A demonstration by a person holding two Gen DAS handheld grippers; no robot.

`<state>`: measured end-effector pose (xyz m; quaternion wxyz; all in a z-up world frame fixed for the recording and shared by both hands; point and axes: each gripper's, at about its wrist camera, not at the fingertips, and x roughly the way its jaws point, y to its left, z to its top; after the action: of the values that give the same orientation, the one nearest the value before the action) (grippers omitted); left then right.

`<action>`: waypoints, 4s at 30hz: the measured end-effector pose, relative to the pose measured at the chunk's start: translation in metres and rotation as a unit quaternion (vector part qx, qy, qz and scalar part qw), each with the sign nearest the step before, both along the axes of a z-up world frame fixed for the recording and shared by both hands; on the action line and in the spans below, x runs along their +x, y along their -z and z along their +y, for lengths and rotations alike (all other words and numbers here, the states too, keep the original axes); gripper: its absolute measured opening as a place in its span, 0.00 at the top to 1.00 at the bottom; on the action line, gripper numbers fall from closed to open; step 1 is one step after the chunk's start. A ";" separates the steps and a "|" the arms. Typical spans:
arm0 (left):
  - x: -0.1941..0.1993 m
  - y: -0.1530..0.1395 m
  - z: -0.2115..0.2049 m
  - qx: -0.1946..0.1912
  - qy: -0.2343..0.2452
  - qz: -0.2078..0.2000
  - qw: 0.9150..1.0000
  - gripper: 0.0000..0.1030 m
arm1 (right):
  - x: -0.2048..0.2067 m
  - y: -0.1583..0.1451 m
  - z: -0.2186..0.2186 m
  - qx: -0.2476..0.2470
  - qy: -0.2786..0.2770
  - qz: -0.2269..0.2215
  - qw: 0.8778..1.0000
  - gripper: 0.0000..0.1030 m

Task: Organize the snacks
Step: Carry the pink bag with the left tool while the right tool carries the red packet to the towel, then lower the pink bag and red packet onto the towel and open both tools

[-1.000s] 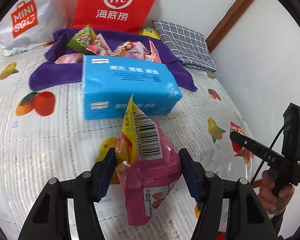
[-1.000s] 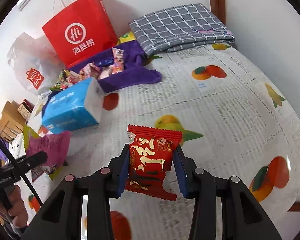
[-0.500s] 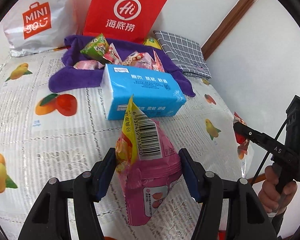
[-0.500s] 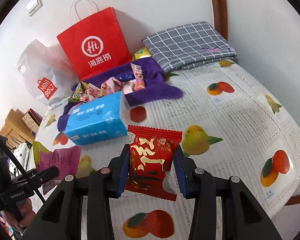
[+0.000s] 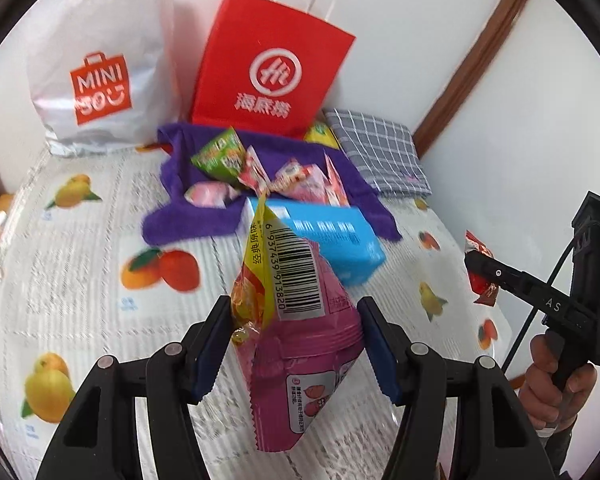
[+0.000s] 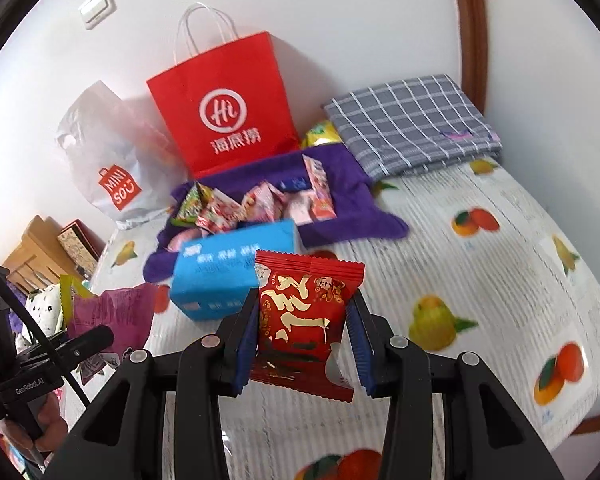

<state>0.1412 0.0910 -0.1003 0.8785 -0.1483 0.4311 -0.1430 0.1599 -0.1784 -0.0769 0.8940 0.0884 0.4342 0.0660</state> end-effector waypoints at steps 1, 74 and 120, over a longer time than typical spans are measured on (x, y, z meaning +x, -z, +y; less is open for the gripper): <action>0.003 -0.003 0.001 0.000 -0.003 -0.002 1.000 0.41 | 0.006 -0.002 0.002 0.000 -0.005 -0.003 1.000 0.60; 0.092 0.065 0.025 0.103 -0.094 0.060 0.988 0.25 | 0.165 0.034 0.029 -0.031 -0.099 0.009 0.995 0.60; 0.213 0.011 -0.053 0.058 -0.004 0.014 0.998 0.48 | 0.226 0.065 0.035 -0.051 -0.137 0.009 0.989 0.60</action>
<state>0.3540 0.0385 -0.1117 0.8801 -0.1010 0.4500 -0.1125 0.3855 -0.1436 -0.1417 0.8760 -0.0176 0.4529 0.1649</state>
